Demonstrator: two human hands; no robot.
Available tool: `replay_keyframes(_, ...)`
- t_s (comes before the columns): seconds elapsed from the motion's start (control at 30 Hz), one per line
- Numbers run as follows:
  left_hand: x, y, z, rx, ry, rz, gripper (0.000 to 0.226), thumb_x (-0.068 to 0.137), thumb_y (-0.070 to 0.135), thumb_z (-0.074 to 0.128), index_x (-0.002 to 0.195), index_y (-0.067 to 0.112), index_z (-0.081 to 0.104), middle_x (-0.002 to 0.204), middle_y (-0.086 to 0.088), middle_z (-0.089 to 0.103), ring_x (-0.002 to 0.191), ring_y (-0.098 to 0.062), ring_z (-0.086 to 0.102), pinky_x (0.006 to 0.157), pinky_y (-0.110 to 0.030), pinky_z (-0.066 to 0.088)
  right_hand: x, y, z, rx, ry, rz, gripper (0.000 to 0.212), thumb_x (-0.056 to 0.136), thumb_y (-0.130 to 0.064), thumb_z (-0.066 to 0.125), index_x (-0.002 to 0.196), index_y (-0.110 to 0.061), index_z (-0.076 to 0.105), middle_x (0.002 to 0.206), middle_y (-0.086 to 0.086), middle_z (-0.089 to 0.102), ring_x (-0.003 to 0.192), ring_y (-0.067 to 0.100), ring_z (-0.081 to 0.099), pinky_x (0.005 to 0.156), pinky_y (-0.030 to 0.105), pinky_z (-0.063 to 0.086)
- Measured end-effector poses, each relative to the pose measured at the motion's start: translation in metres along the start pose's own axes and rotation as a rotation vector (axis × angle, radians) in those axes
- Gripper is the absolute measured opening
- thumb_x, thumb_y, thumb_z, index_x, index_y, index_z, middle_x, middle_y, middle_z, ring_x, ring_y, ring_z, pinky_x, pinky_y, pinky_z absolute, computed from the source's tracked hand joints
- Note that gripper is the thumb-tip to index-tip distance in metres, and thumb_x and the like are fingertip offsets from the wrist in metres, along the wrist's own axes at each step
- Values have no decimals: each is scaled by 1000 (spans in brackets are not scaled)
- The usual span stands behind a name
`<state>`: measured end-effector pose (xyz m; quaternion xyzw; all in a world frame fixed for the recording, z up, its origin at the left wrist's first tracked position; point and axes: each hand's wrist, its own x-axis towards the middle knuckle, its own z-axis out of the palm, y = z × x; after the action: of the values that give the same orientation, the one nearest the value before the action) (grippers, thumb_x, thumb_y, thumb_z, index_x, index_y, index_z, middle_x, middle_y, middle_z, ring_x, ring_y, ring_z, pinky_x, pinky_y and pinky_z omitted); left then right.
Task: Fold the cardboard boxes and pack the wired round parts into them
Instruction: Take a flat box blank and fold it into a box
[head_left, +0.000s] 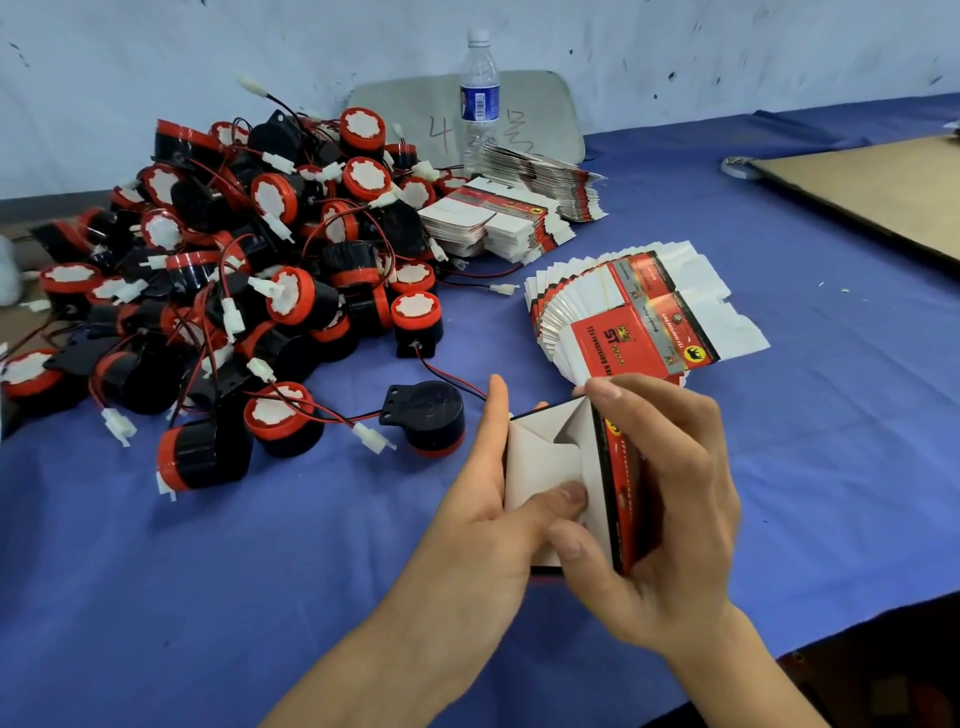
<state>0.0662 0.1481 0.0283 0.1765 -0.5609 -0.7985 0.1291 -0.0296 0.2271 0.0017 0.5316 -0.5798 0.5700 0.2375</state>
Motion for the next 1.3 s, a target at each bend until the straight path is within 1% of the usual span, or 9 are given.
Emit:
replay_keyframes(0.27,3,2,-7,-90,-49,-128,72,88,-2,56,149,28,32,124,-7,66,115,-28,62,73,-29,58,-3,-1,2,55,13,2,48,94,-39,47,123,-1,43,111,19,51,115,9,47,94,21,40)
replay_keyframes(0.47,0,4,-15,-219,-129,-192,47,76,9,67,123,9,62,118,-15,68,110,-30,65,92,-34,53,-7,4,2,145,81,17,46,93,-42,50,129,-13,48,121,7,53,115,25,49,87,39,45)
replay_keyframes(0.53,3,5,-15,-277,-182,-198,43,77,15,70,119,9,67,114,-10,70,103,-23,68,88,-31,54,-9,7,2,224,141,56,49,93,-44,51,136,-23,45,126,0,52,109,40,51,84,49,44)
replay_keyframes(0.67,13,1,-17,-205,-92,-154,50,59,13,70,109,8,67,92,-10,75,80,-17,71,64,-28,58,-10,7,3,362,213,142,50,91,-46,54,135,-25,46,121,11,51,102,52,49,83,46,42)
replay_keyframes(0.8,3,3,-15,-204,-138,-128,66,64,25,69,128,16,58,118,-16,67,95,-27,65,74,-35,57,-10,2,4,425,228,142,50,91,-42,56,135,-20,45,120,17,50,101,52,48,84,43,42)
replay_keyframes(0.97,-3,7,-7,-193,-118,-123,74,55,25,69,127,17,57,116,-16,68,92,-26,64,66,-31,55,-9,-2,4,464,248,150,47,90,-37,55,132,-19,46,119,18,48,101,48,48,85,44,42)
replay_keyframes(1.1,-4,10,-3,-284,-169,-114,71,64,20,72,133,15,53,121,-15,67,100,-28,67,76,-35,58,-3,-5,1,510,241,176,50,81,-19,53,128,-8,39,119,21,43,105,30,55,89,33,44)
replay_keyframes(1.2,-3,9,-4,-379,-224,-70,84,58,17,89,134,21,53,125,-10,66,110,-27,64,90,-44,52,-3,-5,0,560,186,226,52,91,-36,53,131,-6,39,126,23,43,110,37,54,90,37,46)
replay_keyframes(1.3,0,10,-10,-371,-193,69,85,55,20,91,131,27,56,114,-6,70,102,-22,68,84,-42,58,-11,-1,0,443,101,306,56,94,-47,47,136,-11,39,134,19,45,123,40,47,97,50,43)
